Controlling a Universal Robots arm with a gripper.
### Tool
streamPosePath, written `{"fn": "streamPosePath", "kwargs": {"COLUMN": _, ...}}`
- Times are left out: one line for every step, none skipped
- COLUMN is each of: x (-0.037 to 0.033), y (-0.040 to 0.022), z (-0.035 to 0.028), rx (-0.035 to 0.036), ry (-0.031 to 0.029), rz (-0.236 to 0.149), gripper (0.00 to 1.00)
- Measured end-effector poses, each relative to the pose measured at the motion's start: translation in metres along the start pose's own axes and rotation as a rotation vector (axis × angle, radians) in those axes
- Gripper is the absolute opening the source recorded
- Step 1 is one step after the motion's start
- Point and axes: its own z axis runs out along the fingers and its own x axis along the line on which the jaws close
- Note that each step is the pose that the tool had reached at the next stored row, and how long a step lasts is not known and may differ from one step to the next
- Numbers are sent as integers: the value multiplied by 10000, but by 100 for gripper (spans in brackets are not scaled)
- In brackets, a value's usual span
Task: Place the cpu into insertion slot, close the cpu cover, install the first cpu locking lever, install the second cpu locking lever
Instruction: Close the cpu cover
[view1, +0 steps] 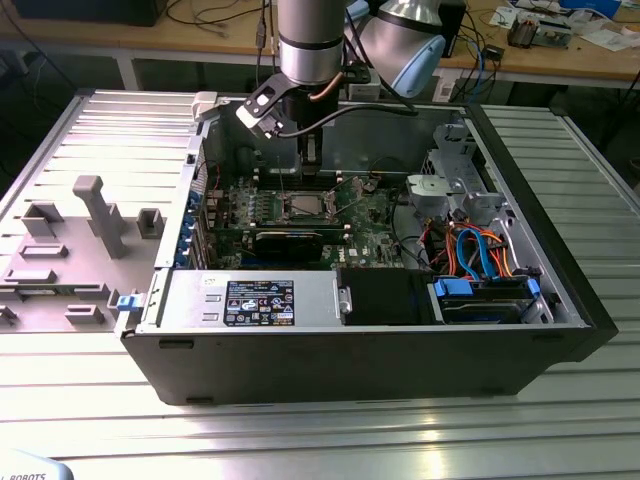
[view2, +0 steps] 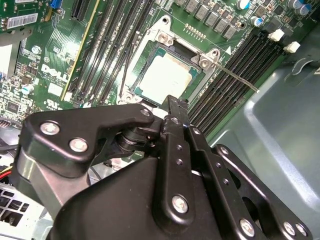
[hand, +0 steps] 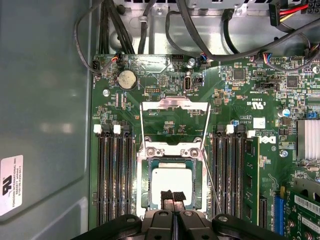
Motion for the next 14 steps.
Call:
{"fn": "streamPosePath", "kwargs": {"x": 0, "y": 5, "z": 0, "rx": 0, "ry": 0, "rz": -1, "gripper": 11}}
{"fn": "streamPosePath", "kwargs": {"x": 0, "y": 7, "z": 0, "rx": 0, "ry": 0, "rz": 1, "gripper": 11}}
{"fn": "streamPosePath", "kwargs": {"x": 0, "y": 16, "z": 1, "rx": 0, "ry": 0, "rz": 1, "gripper": 11}}
{"fn": "streamPosePath", "kwargs": {"x": 0, "y": 25, "z": 1, "rx": 0, "ry": 1, "rz": 1, "gripper": 11}}
{"fn": "streamPosePath", "kwargs": {"x": 0, "y": 25, "z": 1, "rx": 0, "ry": 0, "rz": 2, "gripper": 11}}
{"fn": "streamPosePath", "kwargs": {"x": 0, "y": 26, "z": 1, "rx": 0, "ry": 0, "rz": 1, "gripper": 11}}
{"fn": "streamPosePath", "kwargs": {"x": 0, "y": 27, "z": 1, "rx": 0, "ry": 0, "rz": 1, "gripper": 11}}
{"fn": "streamPosePath", "kwargs": {"x": 0, "y": 28, "z": 1, "rx": 0, "ry": 0, "rz": 1, "gripper": 11}}
{"fn": "streamPosePath", "kwargs": {"x": 0, "y": 29, "z": 1, "rx": 0, "ry": 0, "rz": 1, "gripper": 11}}
{"fn": "streamPosePath", "kwargs": {"x": 0, "y": 29, "z": 1, "rx": -1, "ry": 0, "rz": 1, "gripper": 11}}
{"fn": "streamPosePath", "kwargs": {"x": 0, "y": 29, "z": 1, "rx": 0, "ry": 0, "rz": 1, "gripper": 11}}
{"fn": "streamPosePath", "kwargs": {"x": 0, "y": 29, "z": 1, "rx": 0, "ry": 0, "rz": 1, "gripper": 11}}
{"fn": "streamPosePath", "kwargs": {"x": 0, "y": 29, "z": 1, "rx": -1, "ry": 1, "rz": 1, "gripper": 11}}
{"fn": "streamPosePath", "kwargs": {"x": 0, "y": 30, "z": 0, "rx": 0, "ry": -3, "rz": 1, "gripper": 11}}
